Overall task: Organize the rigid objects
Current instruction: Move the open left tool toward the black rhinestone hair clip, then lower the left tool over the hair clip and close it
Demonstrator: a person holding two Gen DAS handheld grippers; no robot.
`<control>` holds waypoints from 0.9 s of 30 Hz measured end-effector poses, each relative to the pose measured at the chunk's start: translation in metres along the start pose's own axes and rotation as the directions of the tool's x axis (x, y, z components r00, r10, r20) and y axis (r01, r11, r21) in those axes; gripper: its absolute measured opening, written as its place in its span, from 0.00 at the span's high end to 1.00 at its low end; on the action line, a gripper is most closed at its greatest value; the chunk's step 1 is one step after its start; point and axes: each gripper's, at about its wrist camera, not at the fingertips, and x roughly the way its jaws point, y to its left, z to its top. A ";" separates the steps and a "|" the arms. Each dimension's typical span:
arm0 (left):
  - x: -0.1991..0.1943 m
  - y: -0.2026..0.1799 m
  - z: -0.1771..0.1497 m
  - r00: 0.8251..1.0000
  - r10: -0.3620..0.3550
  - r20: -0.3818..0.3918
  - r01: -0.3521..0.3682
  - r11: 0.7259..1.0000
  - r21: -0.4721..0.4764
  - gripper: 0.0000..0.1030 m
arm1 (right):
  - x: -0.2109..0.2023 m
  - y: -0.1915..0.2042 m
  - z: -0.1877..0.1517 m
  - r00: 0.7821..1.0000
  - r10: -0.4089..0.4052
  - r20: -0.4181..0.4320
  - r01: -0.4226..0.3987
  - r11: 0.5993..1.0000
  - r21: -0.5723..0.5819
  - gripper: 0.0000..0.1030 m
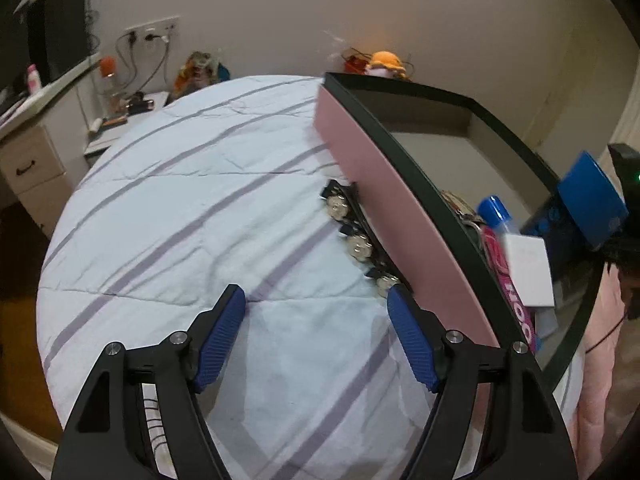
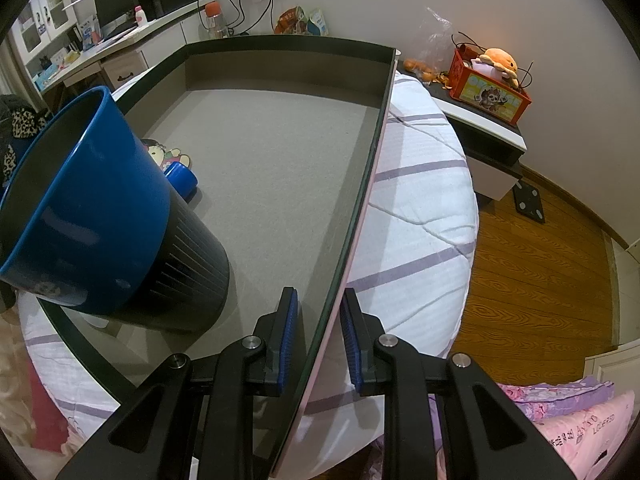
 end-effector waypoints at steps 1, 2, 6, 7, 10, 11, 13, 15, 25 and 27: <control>0.003 -0.004 0.000 1.000 0.023 -0.007 -0.022 0.999 0.023 0.36 | 0.000 0.000 0.000 1.000 0.000 0.000 0.000 1.000 0.000 0.77; 0.006 -0.007 0.000 0.999 0.038 -0.015 -0.037 0.999 0.039 0.36 | 0.000 0.000 0.000 1.000 -0.002 0.001 0.002 1.000 -0.002 0.77; 0.007 -0.016 0.002 0.996 0.084 -0.012 -0.083 0.994 0.070 0.39 | -0.001 -0.002 0.000 1.000 0.005 0.001 -0.005 1.000 -0.004 0.77; 0.006 -0.016 0.002 0.997 0.077 -0.011 -0.076 0.995 0.064 0.40 | -0.001 -0.002 0.000 1.000 0.008 0.000 -0.008 1.000 -0.006 0.77; 0.000 -0.018 0.002 1.000 0.026 -0.001 -0.026 0.998 0.056 0.43 | -0.001 -0.003 0.000 1.000 0.014 -0.001 -0.014 1.000 -0.011 0.77; -0.003 -0.020 0.002 0.999 0.039 0.000 -0.039 0.997 0.063 0.43 | -0.001 -0.003 0.000 1.000 0.015 -0.001 -0.015 1.000 -0.012 0.77; -0.008 -0.022 0.000 0.999 0.036 0.009 -0.037 0.997 0.066 0.43 | -0.001 -0.003 0.000 1.000 0.019 -0.001 -0.019 1.000 -0.014 0.77; -0.014 -0.022 -0.001 1.000 0.009 0.026 -0.010 0.999 0.051 0.44 | -0.001 -0.003 0.000 1.000 0.019 -0.001 -0.019 1.000 -0.019 0.77; -0.005 -0.034 -0.001 0.999 -0.036 0.002 0.036 0.999 0.039 0.72 | 0.001 -0.004 0.000 1.000 -0.002 0.006 0.002 0.999 -0.042 0.83; -0.004 -0.035 0.000 1.000 -0.031 0.002 0.030 0.999 0.040 0.72 | 0.001 -0.005 0.000 1.000 -0.003 0.008 0.003 0.999 -0.049 0.83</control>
